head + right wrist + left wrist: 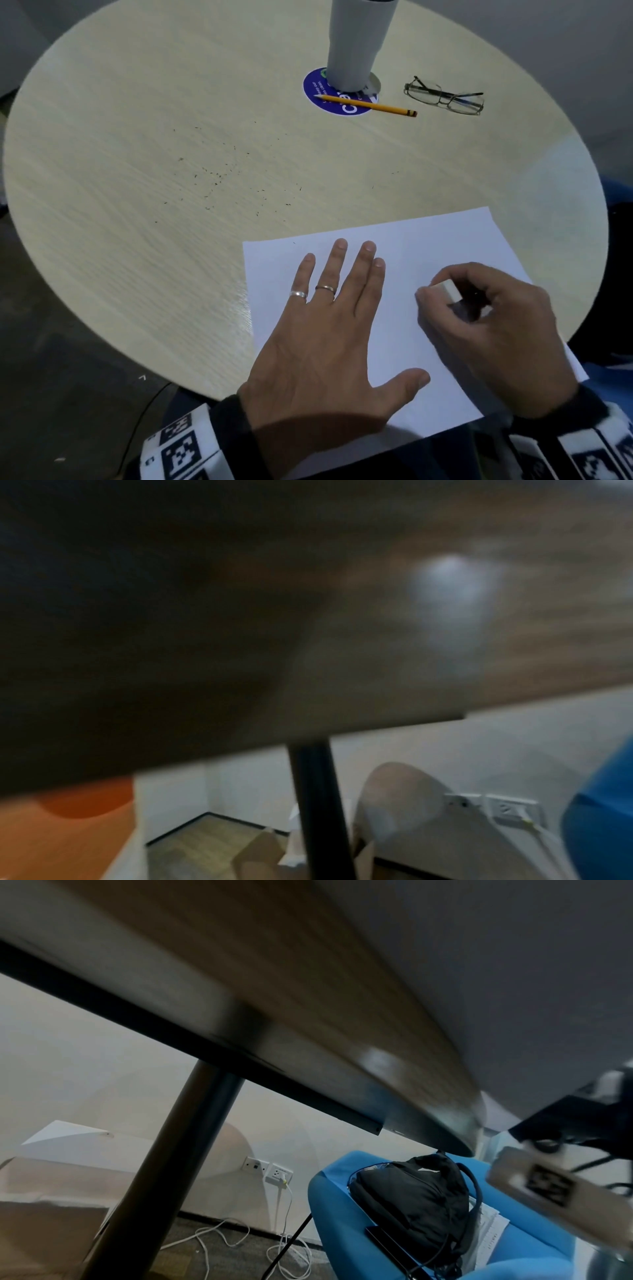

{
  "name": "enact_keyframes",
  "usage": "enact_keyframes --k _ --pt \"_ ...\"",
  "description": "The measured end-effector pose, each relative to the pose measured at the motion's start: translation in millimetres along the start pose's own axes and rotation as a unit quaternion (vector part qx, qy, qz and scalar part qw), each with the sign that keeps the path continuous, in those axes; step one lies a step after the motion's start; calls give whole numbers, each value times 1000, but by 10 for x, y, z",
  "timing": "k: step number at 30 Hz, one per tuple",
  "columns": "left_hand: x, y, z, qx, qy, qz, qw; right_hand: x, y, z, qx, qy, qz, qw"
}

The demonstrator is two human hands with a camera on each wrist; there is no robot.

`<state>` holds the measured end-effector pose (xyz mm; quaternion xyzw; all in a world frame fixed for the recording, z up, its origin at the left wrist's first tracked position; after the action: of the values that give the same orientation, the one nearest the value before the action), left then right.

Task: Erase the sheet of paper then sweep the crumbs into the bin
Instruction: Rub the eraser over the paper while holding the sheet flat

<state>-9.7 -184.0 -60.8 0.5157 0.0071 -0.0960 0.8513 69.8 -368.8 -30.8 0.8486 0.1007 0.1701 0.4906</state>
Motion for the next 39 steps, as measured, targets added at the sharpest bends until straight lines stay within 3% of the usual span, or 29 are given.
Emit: enact_keyframes --k 2,6,11,15,17,20,25,29,33,36,39 --pt "-8 -3 -1 3 1 -1 1000 -83 -68 -150 5 26 -8 1000" --pt "-10 -7 5 4 -2 1 1000 62 -17 168 5 -47 27 999" --pt "-23 -1 -1 14 -4 1 1000 -94 -105 -181 11 30 7 999" --pt "-34 3 3 16 -6 3 1000 57 -64 122 4 -39 37 999" --pt "-41 5 9 15 -5 8 1000 62 -43 103 -20 -23 57 998" --pt "-49 8 14 12 -4 9 1000 -54 -130 -92 -9 23 31 999" --pt "-51 3 23 14 -3 11 1000 116 -32 220 -1 -43 49 998" --pt "-52 8 22 12 -4 15 1000 162 124 266 125 -92 60 986" --pt "-53 4 26 13 -4 19 1000 211 181 362 116 -112 62 985" --pt "-58 11 32 11 -4 22 1000 147 105 275 101 -82 38 991" --pt "-55 14 34 11 -8 24 1000 32 0 15 40 24 39 998"
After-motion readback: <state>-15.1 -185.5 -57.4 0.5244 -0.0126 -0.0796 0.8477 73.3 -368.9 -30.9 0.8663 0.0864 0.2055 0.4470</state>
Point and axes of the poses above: each hand's wrist, its own x-axis towards the middle knuckle, its own y-axis out of the back of the hand, z = x × y, the point moved 1 cm from there along x, towards the middle knuckle, and after that the axes turned 11 degrees about -x, right-handed, at the moved point
